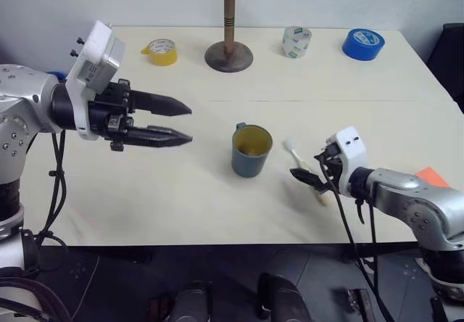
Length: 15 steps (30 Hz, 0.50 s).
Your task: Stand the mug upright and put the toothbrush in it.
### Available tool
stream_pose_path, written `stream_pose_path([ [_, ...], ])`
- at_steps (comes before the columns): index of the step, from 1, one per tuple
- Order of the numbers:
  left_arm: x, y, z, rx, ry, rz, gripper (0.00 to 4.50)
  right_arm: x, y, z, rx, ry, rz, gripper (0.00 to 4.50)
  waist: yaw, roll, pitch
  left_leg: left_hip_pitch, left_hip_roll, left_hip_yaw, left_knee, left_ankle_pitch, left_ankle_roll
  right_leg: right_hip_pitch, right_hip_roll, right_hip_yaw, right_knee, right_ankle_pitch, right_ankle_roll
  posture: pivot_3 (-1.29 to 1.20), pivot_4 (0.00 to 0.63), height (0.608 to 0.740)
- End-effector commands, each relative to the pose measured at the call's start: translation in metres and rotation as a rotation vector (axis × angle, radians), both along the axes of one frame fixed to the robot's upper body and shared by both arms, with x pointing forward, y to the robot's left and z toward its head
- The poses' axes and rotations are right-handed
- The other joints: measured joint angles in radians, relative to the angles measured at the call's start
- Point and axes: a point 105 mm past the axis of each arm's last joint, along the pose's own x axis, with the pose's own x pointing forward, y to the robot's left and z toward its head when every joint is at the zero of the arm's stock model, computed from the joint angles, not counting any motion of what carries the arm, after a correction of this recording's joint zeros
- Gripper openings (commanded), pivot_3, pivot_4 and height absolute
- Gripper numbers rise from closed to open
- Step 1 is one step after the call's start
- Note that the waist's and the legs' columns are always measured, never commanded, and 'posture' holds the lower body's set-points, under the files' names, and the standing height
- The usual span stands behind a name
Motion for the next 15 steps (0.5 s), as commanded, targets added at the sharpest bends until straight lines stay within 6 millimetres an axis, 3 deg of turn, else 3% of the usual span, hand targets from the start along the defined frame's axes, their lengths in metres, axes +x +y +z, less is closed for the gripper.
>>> stream_pose_path([
  [1, -0.011, -0.003, 0.003, 0.048, -0.045, -0.073, 2.81, 0.012, -0.003, -0.006, -0.034, -0.016, -0.033, 4.31, 0.001, 0.0, 0.0, 0.0, 0.0, 0.0, 0.0, 0.0, 0.0, 0.0, 0.0, 0.0, 0.0, 0.0, 0.0, 0.0, 0.15, 0.74],
  [3, -0.011, -0.004, 0.004, 0.05, -0.049, -0.079, 2.82, 0.016, -0.003, -0.011, -0.035, -0.008, -0.044, 3.91, 0.0, 0.0, 0.0, 0.0, 0.0, 0.0, 0.0, 0.0, 0.0, 0.0, 0.0, 0.001, 0.0, 0.0, 0.0, 0.0, 0.15, 0.74],
  [8, -0.011, -0.005, 0.004, 0.045, -0.059, -0.079, 2.82, 0.01, 0.004, -0.019, -0.042, 0.031, -0.011, 2.21, -0.005, 0.0, 0.0, 0.0, 0.0, 0.0, 0.0, 0.0, 0.0, 0.0, 0.0, 0.001, 0.001, 0.0, 0.0, 0.0, 0.15, 0.74],
  [12, -0.008, -0.004, 0.005, 0.032, -0.07, -0.071, 2.82, 0.007, 0.005, -0.023, -0.049, 0.041, -0.004, 2.21, -0.006, 0.0, 0.0, 0.0, 0.0, 0.0, 0.0, 0.0, 0.0, 0.0, 0.0, 0.001, 0.001, 0.0, 0.0, 0.0, 0.15, 0.74],
  [15, -0.007, -0.005, 0.006, 0.023, -0.07, -0.071, 2.82, 0.006, 0.006, -0.022, -0.045, 0.041, 0.008, 1.64, -0.007, 0.0, 0.0, 0.0, 0.0, 0.0, 0.0, 0.0, 0.0, 0.0, 0.0, 0.001, 0.001, 0.0, 0.0, 0.0, 0.15, 0.74],
])
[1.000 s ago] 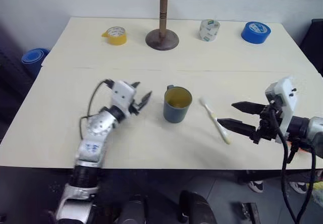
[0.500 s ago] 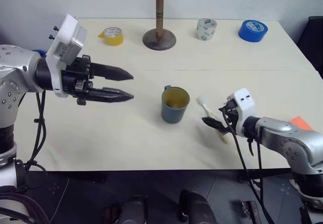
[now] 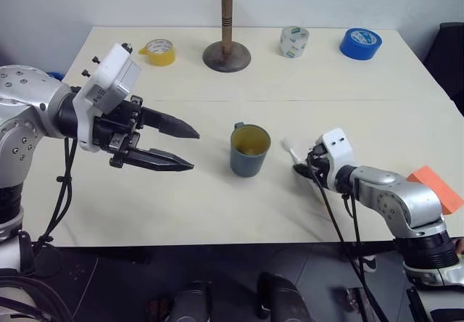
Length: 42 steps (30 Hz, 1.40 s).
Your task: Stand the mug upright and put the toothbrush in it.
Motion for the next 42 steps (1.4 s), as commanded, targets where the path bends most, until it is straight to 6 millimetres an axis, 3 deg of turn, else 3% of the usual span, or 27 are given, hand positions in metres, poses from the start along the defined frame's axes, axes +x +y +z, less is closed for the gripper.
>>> stream_pose_path([
  [1, -0.002, -0.001, 0.009, -0.013, -0.05, -0.009, 2.82, -0.006, 0.004, -0.007, 0.008, 0.033, 0.026, 1.33, 0.0, 0.0, 0.0, 0.0, 0.0, 0.0, 0.0, 0.0, 0.0, 0.0, 0.0, 0.0, 0.0, 0.0, 0.0, 0.0, 0.15, 0.74],
  [4, 0.001, 0.0, 0.009, -0.017, -0.054, -0.005, 2.82, -0.006, 0.005, -0.006, 0.006, 0.03, 0.026, 0.38, 0.0, 0.0, 0.0, 0.0, 0.0, 0.0, 0.0, 0.0, 0.0, 0.0, 0.0, 0.0, 0.0, 0.0, 0.0, 0.0, 0.15, 0.74],
  [8, 0.002, 0.001, 0.009, -0.035, -0.041, 0.009, 2.82, -0.001, 0.001, 0.008, 0.001, -0.046, 0.003, 0.36, 0.0, 0.0, 0.0, 0.0, 0.0, 0.0, 0.0, 0.0, 0.0, 0.0, 0.0, 0.0, 0.0, 0.0, 0.0, 0.0, 0.15, 0.74],
  [12, 0.005, 0.006, 0.01, -0.065, -0.037, 0.065, 2.82, 0.018, 0.001, 0.089, 0.229, -0.418, -0.076, 0.36, -0.005, 0.001, 0.001, -0.001, 0.0, 0.0, 0.0, 0.0, 0.0, -0.001, 0.0, 0.001, 0.0, 0.0, 0.0, 0.0, 0.15, 0.74],
  [13, 0.006, 0.007, 0.01, -0.068, -0.036, 0.073, 2.82, 0.019, 0.002, 0.1, 0.283, -0.462, -0.083, 0.36, -0.009, 0.001, 0.001, -0.001, 0.0, 0.001, 0.0, 0.0, 0.0, -0.001, 0.0, 0.001, 0.0, 0.0, 0.0, 0.0, 0.15, 0.74],
  [15, 0.005, 0.008, 0.011, -0.083, -0.035, 0.088, 2.82, 0.012, 0.016, 0.127, 0.413, -0.563, -0.014, 0.36, -0.015, 0.001, 0.001, -0.001, 0.0, 0.001, 0.0, 0.0, 0.0, -0.003, 0.0, 0.001, 0.002, 0.0, 0.0, 0.0, 0.15, 0.74],
  [22, 0.008, 0.011, 0.016, -0.125, -0.045, 0.144, 2.82, -0.002, 0.087, 0.17, 0.641, -0.703, 0.258, 0.36, -0.026, 0.001, 0.001, 0.0, 0.0, 0.0, -0.001, 0.0, 0.0, -0.005, 0.0, 0.001, 0.007, 0.0, 0.0, 0.0, 0.15, 0.74],
  [28, 0.009, 0.013, 0.016, -0.124, -0.052, 0.172, 2.82, 0.009, 0.126, 0.165, 0.667, -0.674, 0.327, 0.36, -0.039, 0.002, 0.001, 0.0, 0.0, -0.001, -0.001, 0.0, -0.001, -0.006, 0.0, 0.001, 0.01, 0.0, 0.0, 0.0, 0.15, 0.74],
  [36, 0.008, 0.017, 0.019, -0.127, -0.064, 0.198, 2.82, 0.001, 0.143, 0.136, 0.63, -0.606, 0.38, 0.36, -0.046, 0.002, 0.001, -0.001, 0.0, 0.0, -0.002, 0.0, -0.001, -0.008, 0.0, 0.001, 0.01, 0.0, 0.0, 0.0, 0.15, 0.74],
  [42, 0.012, 0.016, 0.015, -0.12, -0.067, 0.199, 2.82, -0.008, 0.142, 0.129, 0.618, -0.585, 0.407, 2.22, -0.045, 0.002, 0.001, -0.001, 0.0, 0.0, -0.002, 0.0, -0.001, -0.008, 0.0, 0.002, 0.01, 0.0, 0.0, 0.0, 0.15, 0.74],
])
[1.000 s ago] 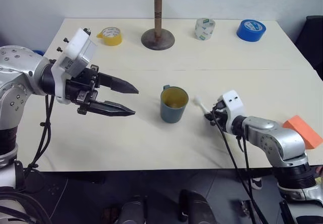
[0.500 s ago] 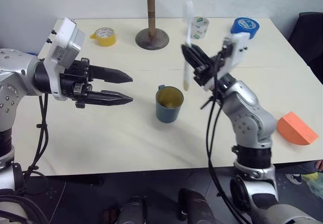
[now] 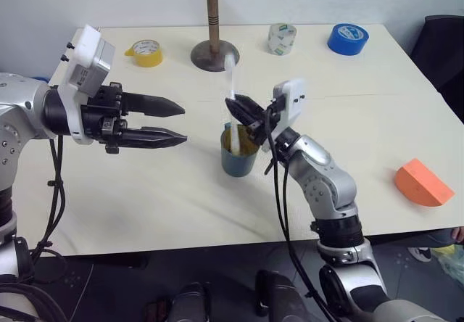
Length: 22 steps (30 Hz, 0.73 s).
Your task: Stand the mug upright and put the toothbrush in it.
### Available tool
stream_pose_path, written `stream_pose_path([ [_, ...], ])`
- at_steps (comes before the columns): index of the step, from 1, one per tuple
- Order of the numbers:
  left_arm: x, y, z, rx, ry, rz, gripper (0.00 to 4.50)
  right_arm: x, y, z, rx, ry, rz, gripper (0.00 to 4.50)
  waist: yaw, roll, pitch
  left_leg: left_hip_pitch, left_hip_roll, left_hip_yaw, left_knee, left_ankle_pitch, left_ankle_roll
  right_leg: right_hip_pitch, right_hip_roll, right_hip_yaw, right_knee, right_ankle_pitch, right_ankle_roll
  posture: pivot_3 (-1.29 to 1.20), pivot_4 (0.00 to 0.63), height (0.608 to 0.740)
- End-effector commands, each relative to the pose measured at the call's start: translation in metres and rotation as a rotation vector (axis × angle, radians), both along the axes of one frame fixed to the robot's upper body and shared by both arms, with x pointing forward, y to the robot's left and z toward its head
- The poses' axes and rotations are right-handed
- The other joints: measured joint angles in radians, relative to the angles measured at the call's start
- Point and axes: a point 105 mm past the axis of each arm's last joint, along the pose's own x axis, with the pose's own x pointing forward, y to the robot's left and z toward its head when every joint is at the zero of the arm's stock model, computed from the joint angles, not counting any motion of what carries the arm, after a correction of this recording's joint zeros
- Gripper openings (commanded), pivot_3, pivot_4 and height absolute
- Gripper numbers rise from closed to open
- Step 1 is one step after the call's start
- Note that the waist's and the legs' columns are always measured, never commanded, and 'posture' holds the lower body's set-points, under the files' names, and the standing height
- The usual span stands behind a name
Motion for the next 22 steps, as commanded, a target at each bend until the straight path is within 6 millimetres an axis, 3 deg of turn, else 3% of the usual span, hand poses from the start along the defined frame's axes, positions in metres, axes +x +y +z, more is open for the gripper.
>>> stream_pose_path([
  [1, -0.002, -0.001, 0.005, 0.01, -0.047, -0.009, 2.82, -0.018, -0.005, 0.023, -0.019, -0.116, 0.012, 2.58, 0.001, 0.0, 0.0, 0.0, 0.0, 0.0, 0.0, 0.0, 0.0, 0.0, 0.0, 0.0, 0.0, 0.0, 0.0, 0.0, 0.15, 0.74],
  [4, -0.002, -0.001, 0.003, 0.014, -0.046, -0.011, 2.82, -0.028, -0.019, 0.032, -0.064, -0.145, 0.012, 3.59, 0.004, 0.0, 0.0, 0.0, 0.0, 0.0, 0.0, 0.0, 0.0, 0.0, 0.0, 0.0, 0.0, 0.0, 0.0, 0.0, 0.15, 0.74],
  [10, 0.0, 0.004, -0.001, 0.005, -0.035, -0.01, 2.82, -0.077, -0.082, 0.059, -0.28, -0.148, 0.177, 3.59, 0.014, 0.0, 0.0, -0.001, -0.001, 0.0, 0.001, 0.0, 0.0, 0.0, -0.001, 0.0, -0.001, 0.0, 0.0, 0.0, 0.15, 0.74],
  [15, 0.006, 0.018, -0.003, -0.004, -0.037, 0.029, 2.82, -0.097, -0.158, 0.056, -0.563, 0.089, 0.233, 3.59, 0.03, 0.0, 0.001, 0.0, 0.0, 0.003, 0.0, -0.001, 0.001, 0.0, 0.0, 0.002, -0.004, 0.0, 0.0, 0.0, 0.15, 0.74],
  [18, 0.006, 0.022, -0.003, 0.001, -0.045, 0.032, 2.82, -0.106, -0.179, 0.048, -0.656, 0.191, 0.268, 3.59, 0.031, -0.001, 0.0, 0.001, 0.0, 0.006, 0.0, -0.001, 0.002, 0.0, 0.0, 0.004, -0.005, 0.0, 0.0, 0.0, 0.15, 0.74],
  [22, 0.006, 0.027, -0.005, 0.018, -0.059, 0.045, 2.82, -0.105, -0.187, 0.043, -0.67, 0.209, 0.269, 3.59, 0.031, -0.001, 0.001, 0.001, 0.0, 0.008, 0.0, -0.001, 0.002, 0.0, 0.0, 0.005, -0.006, 0.0, 0.0, 0.0, 0.15, 0.74],
])
